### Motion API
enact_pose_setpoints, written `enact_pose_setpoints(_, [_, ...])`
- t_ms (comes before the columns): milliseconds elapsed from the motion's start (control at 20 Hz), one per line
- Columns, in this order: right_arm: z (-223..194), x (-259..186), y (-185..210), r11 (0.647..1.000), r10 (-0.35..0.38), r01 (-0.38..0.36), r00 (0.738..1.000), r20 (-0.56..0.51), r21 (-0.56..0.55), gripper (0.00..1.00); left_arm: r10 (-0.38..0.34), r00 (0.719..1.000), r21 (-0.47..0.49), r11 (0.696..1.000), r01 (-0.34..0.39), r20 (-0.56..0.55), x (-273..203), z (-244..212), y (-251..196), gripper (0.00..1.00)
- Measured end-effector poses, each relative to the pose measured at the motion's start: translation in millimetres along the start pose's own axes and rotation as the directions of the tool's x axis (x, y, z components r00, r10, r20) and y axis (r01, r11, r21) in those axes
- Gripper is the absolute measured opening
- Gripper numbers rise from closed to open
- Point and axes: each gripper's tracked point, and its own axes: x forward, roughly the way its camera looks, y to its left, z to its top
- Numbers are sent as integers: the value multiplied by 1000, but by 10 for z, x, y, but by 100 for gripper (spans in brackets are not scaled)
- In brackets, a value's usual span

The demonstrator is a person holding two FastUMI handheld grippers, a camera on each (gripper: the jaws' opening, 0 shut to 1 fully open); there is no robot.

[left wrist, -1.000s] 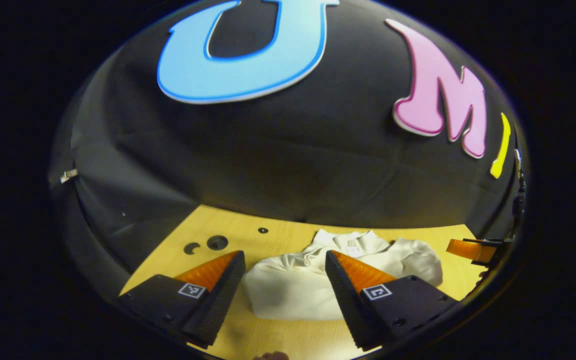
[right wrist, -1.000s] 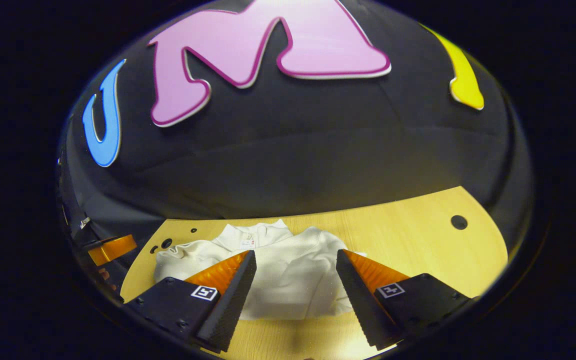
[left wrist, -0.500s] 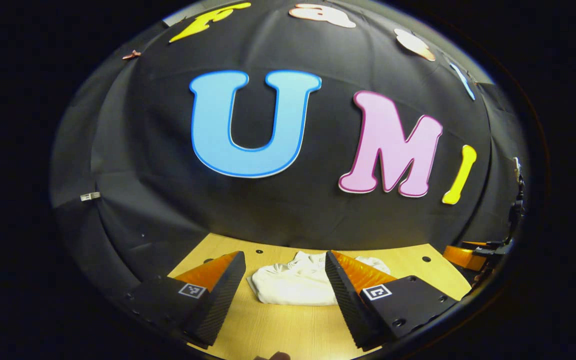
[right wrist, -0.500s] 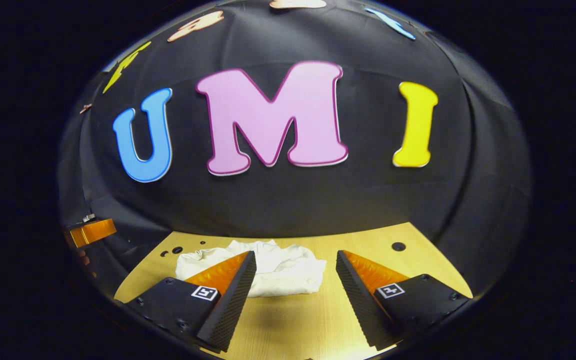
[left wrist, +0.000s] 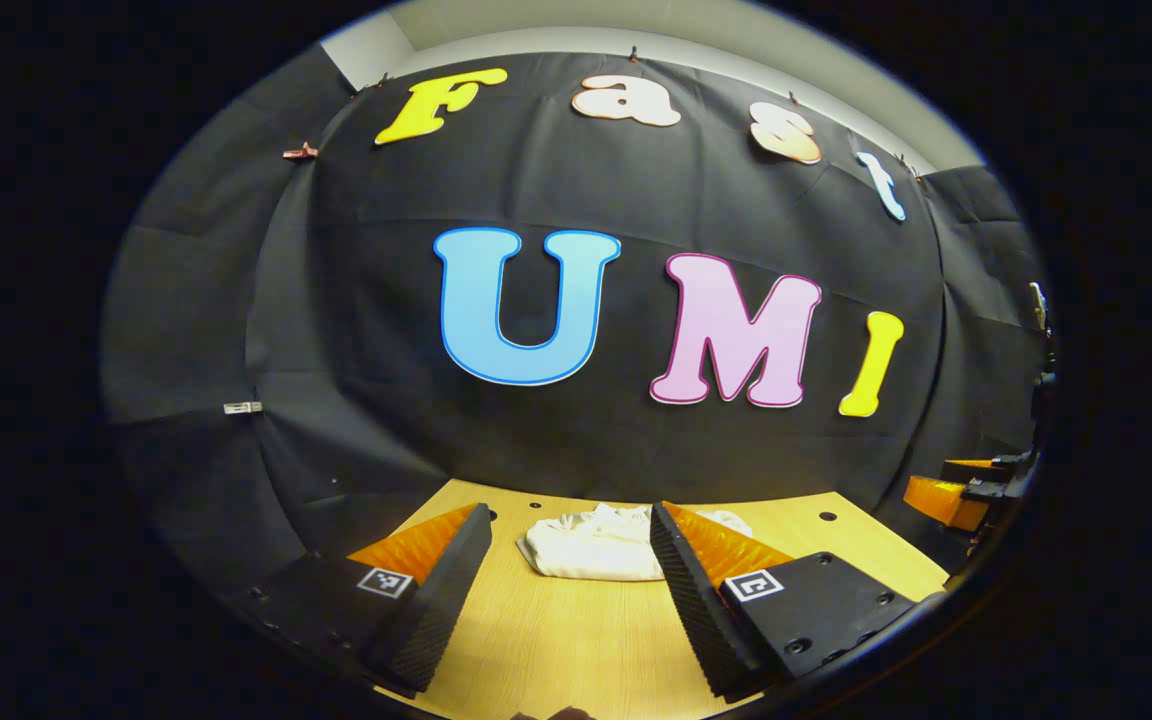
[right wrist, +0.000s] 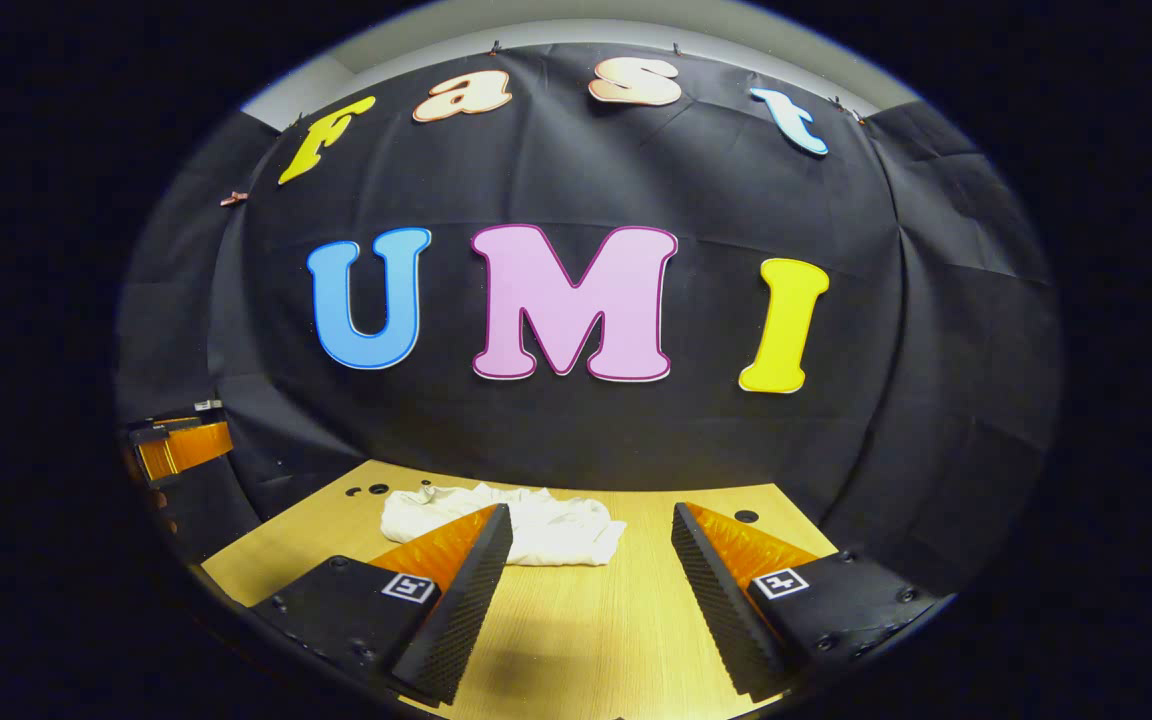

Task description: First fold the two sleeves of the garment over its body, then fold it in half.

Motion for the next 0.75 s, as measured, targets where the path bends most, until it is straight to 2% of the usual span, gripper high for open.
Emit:
enact_pose_setpoints(150, [-113,-422,-124,999,-41,41,999,2,-23,97,-42,998,39,998,40,43,-399,52,-173,98])
enact_pose_setpoints(350, [-256,-922,-110,996,-66,66,998,-10,64,97,-87,996,23,996,86,36,-992,-112,-365,97])
enact_pose_setpoints(500, [-287,-1190,-70,987,-87,88,996,-12,131,97,-97,995,-8,995,97,16,-1242,-236,-401,98])
enact_pose_setpoints(750, [-324,-1311,-11,982,-100,103,995,-24,160,98,-6,1000,-59,998,7,19,-1435,-395,-154,97])
